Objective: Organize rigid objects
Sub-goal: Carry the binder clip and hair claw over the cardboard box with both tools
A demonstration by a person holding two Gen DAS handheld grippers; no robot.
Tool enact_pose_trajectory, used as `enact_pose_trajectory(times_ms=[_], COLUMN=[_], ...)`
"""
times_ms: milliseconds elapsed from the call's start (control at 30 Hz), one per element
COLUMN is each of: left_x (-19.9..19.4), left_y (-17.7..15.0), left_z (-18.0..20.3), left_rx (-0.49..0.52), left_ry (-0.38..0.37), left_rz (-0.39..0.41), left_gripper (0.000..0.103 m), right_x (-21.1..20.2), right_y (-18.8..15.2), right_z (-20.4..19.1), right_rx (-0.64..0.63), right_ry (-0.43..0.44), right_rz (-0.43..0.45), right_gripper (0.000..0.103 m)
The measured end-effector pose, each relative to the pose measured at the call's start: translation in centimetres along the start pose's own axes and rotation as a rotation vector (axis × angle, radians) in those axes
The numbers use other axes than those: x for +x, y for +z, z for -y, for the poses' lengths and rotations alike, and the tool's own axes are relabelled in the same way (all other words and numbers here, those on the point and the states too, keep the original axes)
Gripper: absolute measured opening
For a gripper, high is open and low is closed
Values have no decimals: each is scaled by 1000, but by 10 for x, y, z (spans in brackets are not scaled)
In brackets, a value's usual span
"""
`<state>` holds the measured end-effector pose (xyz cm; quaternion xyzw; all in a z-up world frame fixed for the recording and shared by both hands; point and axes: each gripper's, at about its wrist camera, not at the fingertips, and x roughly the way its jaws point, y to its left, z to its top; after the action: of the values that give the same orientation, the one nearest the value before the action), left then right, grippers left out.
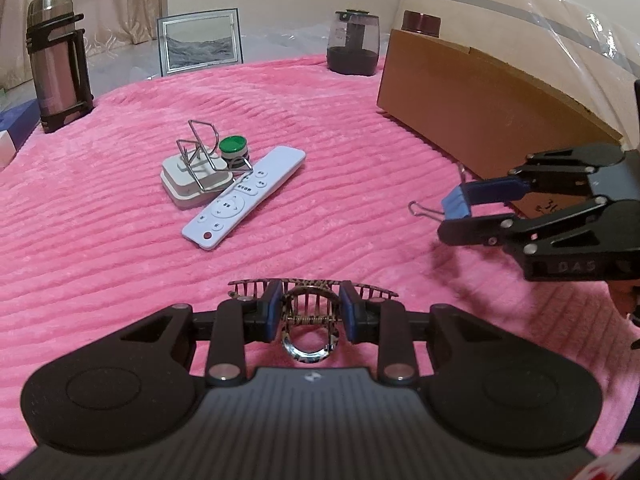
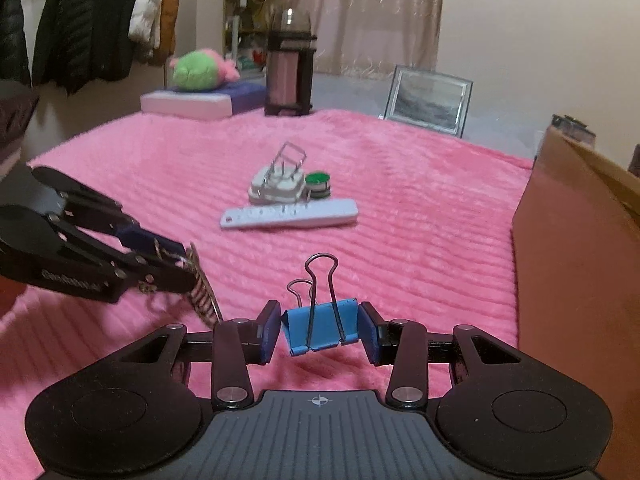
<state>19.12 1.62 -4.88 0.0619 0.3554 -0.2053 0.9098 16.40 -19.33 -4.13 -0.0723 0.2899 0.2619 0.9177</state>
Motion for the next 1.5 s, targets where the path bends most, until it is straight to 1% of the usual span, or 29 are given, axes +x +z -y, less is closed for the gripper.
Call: enact_pose_trajectory(times_ms=[267,400,600,733,867,1000,1133,1333,1500], left_x=[-27,-43,-65,-72,-72,-61,-43,-4,44], left_y=[8,21,57,87,119,151,182,221,242], left_z=[12,21,44,67,98,130,161,199,211], left_rx=[12,22,55,87,138,194,250,370,442], left_ry=[10,0,-45,-101,-159,-217,-257,-268,-263], left_rz=[19,44,91,127,161,176,182,161,108], left_gripper=[25,25,25,25,25,25,25,25,25], right_x=[-40,-64,-110,-140,-168,-187,-193,-182,-154], right_y=[10,18,36,46,54,55,52,46,45], right_z=[-3,1,18,43,79,117,156,203,236], right_rx=[40,81,148,184,214,232,245,211,142], right_ry=[-15,-18,-27,-58,-104,-164,-204,-230,-217], right_rz=[39,74,140,172,194,188,150,87,23], right_gripper=[38,38,39,38,39,39,39,39,39])
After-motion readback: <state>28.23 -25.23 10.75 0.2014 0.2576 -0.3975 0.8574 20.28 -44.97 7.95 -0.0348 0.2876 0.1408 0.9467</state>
